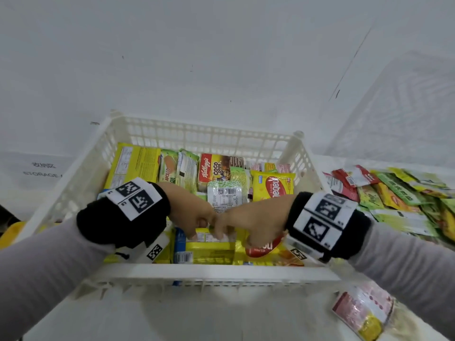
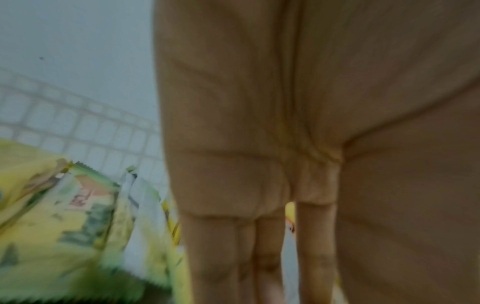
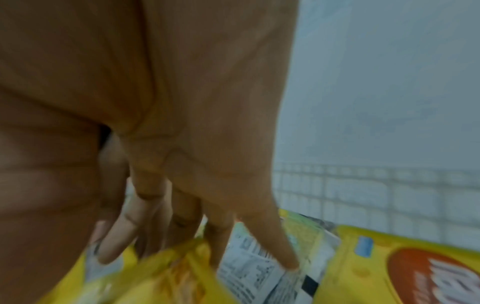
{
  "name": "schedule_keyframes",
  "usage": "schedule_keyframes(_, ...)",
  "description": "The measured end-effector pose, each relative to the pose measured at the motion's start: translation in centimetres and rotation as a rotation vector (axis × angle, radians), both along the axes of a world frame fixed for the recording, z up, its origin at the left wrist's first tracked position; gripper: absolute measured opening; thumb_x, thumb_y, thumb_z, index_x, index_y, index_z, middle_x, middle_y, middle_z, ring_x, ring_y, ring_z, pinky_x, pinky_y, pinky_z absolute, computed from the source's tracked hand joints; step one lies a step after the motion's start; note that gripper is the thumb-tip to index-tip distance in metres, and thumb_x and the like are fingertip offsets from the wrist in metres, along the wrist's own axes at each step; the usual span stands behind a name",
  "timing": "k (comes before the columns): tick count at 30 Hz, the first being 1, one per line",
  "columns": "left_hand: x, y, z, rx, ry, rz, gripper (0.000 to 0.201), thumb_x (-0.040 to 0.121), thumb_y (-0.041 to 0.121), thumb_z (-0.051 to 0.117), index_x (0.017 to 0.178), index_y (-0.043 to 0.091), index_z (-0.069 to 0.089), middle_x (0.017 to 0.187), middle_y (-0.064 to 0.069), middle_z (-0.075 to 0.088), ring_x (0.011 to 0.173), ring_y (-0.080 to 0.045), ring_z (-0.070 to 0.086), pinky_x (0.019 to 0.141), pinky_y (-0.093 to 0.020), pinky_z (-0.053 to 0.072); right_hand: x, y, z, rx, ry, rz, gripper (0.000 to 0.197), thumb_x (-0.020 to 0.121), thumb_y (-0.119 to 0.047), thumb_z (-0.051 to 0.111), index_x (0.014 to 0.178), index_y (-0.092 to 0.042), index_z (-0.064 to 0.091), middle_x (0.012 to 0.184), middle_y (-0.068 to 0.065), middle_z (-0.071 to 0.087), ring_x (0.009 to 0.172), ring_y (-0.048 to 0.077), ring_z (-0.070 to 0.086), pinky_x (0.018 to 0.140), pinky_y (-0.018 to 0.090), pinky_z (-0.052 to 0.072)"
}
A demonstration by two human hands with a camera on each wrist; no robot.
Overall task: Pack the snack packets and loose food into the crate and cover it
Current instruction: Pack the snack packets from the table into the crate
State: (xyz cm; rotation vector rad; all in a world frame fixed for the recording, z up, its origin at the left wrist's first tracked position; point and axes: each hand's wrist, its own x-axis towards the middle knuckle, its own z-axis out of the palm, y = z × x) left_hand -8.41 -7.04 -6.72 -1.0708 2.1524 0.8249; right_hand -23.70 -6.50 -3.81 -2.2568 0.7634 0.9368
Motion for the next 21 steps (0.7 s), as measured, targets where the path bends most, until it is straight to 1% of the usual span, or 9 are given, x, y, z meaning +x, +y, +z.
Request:
schedule_keyframes(2,0.2,-0.3,0.9,-0.013,0.029,0.037,0.027,0.094,0.019,0.053,0.12,0.013,0.051,0.114,-0.001,0.057,0.098,-0.017,0.056,0.074,-0.02,0.039,-0.7,-1.5,0.8,0.02,-0.145,-0.08,0.052,0.084,0.007,0.05,0.131,-0.015,0.047,0.138,0.004,0.043,0.119,0.032,0.051,0.097,0.043,0.048)
schedule_keyframes(4,0.7,-1.1,2.3,-0.067,0.11,0.115,0.038,0.094,0.014,0.05,0.132,0.014,0.049,0.122,0.004,0.055,0.106,-0.01,0.054,0.078,-0.014,0.039,-1.1,-3.1,1.8,0.011,-0.349,-0.233,0.038,0.085,0.009,0.049,0.119,-0.009,0.056,0.128,0.004,0.054,0.115,0.017,0.052,0.098,0.029,0.046)
schedule_keyframes(6,1.0,-2.4,3.7,-0.171,0.218,0.195,0.04,0.092,0.01,0.05,0.131,0.016,0.051,0.116,0.006,0.057,0.098,-0.005,0.053,0.073,-0.004,0.039,-1.5,-5.1,2.5,-0.061,-0.516,-0.441,0.03,0.086,0.01,0.051,0.106,-0.01,0.059,0.115,0.008,0.061,0.108,0.019,0.057,0.095,0.032,0.049)
schedule_keyframes(7,1.0,-3.1,4.0,-0.25,0.258,0.234,0.039,0.091,0.01,0.051,0.129,0.017,0.053,0.114,0.004,0.058,0.098,-0.008,0.054,0.075,-0.006,0.042,-1.5,-6.1,2.4,-0.15,-0.54,-0.505,0.028,0.086,0.007,0.054,0.106,-0.011,0.06,0.114,0.009,0.062,0.107,0.021,0.059,0.094,0.034,0.049)
schedule_keyframes(9,0.3,-4.2,3.7,-0.431,0.28,0.318,0.039,0.088,0.012,0.055,0.127,0.016,0.054,0.115,-0.002,0.059,0.101,-0.017,0.055,0.081,-0.022,0.044,-1.2,-7.6,1.5,-0.398,-0.451,-0.541,0.03,0.084,-0.002,0.06,0.112,-0.011,0.06,0.118,0.008,0.06,0.11,0.023,0.058,0.091,0.033,0.05)
schedule_keyframes(11,-1.0,-4.6,1.9,-0.551,0.28,0.366,0.043,0.085,0.014,0.06,0.127,0.013,0.051,0.12,-0.006,0.057,0.1,-0.02,0.053,0.078,-0.026,0.039,-0.6,-8.1,-0.1,-0.548,-0.313,-0.528,0.04,0.083,-0.007,0.063,0.121,-0.012,0.055,0.125,0.007,0.056,0.114,0.023,0.054,0.088,0.029,0.046)
schedule_keyframes(15,-2.0,-4.8,-1.7,-0.605,0.226,0.358,0.056,0.082,0.021,0.069,0.127,0.007,0.04,0.117,-0.013,0.05,0.104,-0.026,0.05,0.08,-0.031,0.04,-0.1,-8.5,-2.7,-0.574,-0.211,-0.507,0.054,0.078,-0.008,0.067,0.126,-0.009,0.043,0.124,0.014,0.047,0.11,0.031,0.053,0.08,0.033,0.045)
schedule_keyframes(19,-1.4,-5.1,-2.2,-0.508,0.347,0.477,0.055,0.08,0.016,0.072,0.124,0.006,0.04,0.107,-0.01,0.055,0.095,-0.024,0.053,0.073,-0.03,0.042,-0.9,-9.1,-3.5,-0.554,-0.17,-0.569,0.051,0.073,-0.011,0.073,0.116,-0.011,0.046,0.108,0.01,0.057,0.101,0.029,0.056,0.078,0.035,0.049)
schedule_keyframes(21,-0.9,-5.2,-2.3,-0.5,0.337,0.488,0.035,0.084,0.012,0.066,0.115,0.008,0.05,0.1,-0.002,0.05,0.092,-0.018,0.048,0.073,-0.026,0.037,-1.3,-9.4,-3.4,-0.555,-0.206,-0.593,0.028,0.075,-0.009,0.071,0.097,-0.013,0.055,0.089,0.002,0.055,0.09,0.023,0.054,0.063,0.026,0.043)
